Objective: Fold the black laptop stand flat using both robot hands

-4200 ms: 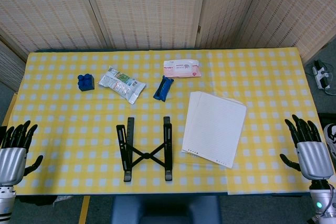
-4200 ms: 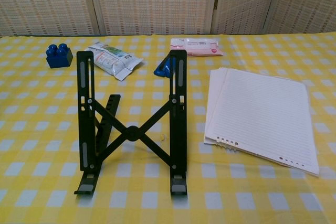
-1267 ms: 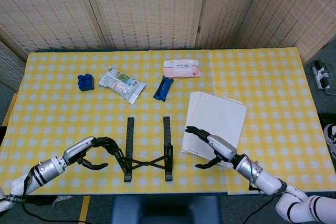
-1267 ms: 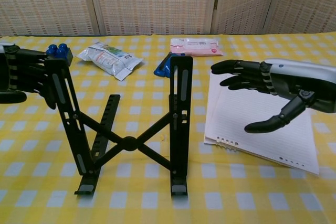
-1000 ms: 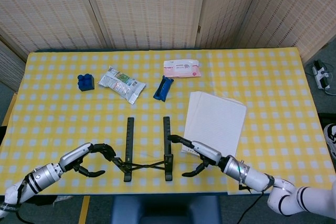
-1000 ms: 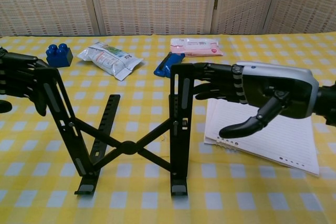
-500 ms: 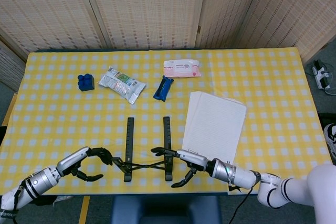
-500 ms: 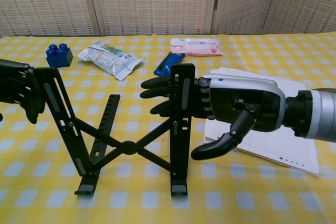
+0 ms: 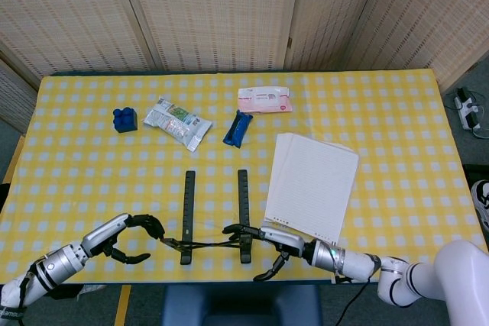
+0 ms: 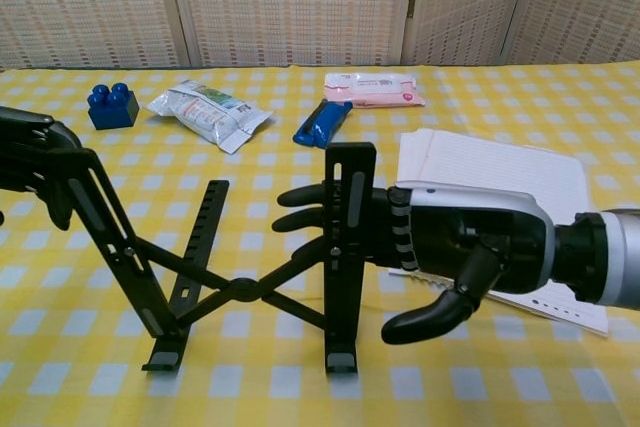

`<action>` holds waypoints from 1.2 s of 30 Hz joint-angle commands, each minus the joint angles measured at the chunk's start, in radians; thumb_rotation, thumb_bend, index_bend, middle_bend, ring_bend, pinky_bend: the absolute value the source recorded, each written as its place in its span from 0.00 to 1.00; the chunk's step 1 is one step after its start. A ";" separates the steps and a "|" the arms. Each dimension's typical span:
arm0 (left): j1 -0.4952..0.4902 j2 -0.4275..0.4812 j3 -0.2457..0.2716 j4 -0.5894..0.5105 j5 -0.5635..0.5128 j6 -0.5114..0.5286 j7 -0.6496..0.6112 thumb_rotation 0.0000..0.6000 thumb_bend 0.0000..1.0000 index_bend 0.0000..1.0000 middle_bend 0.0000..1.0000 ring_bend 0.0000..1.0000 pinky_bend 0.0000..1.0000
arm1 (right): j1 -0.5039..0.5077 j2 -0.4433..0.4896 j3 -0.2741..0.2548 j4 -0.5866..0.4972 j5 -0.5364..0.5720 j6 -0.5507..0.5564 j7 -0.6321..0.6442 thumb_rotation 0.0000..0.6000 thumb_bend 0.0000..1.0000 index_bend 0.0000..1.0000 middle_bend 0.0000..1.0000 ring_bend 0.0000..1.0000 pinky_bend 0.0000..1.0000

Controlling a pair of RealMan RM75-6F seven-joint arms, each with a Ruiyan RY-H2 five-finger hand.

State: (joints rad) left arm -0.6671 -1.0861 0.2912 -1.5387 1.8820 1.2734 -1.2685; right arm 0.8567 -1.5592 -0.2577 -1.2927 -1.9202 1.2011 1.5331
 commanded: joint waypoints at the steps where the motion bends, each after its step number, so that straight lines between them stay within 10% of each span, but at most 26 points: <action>1: 0.002 0.002 0.000 -0.001 0.000 0.003 0.006 1.00 0.35 0.39 0.45 0.42 0.39 | 0.002 -0.003 -0.009 0.001 -0.002 0.007 0.001 1.00 0.22 0.00 0.09 0.11 0.00; 36: 0.005 -0.007 -0.009 -0.007 -0.015 -0.003 0.025 1.00 0.35 0.38 0.45 0.41 0.39 | -0.005 -0.061 -0.132 0.118 0.018 0.088 0.451 1.00 0.22 0.00 0.12 0.13 0.04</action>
State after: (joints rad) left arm -0.6622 -1.0927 0.2825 -1.5452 1.8672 1.2705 -1.2440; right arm 0.8519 -1.6124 -0.3781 -1.1954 -1.8988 1.2765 1.9472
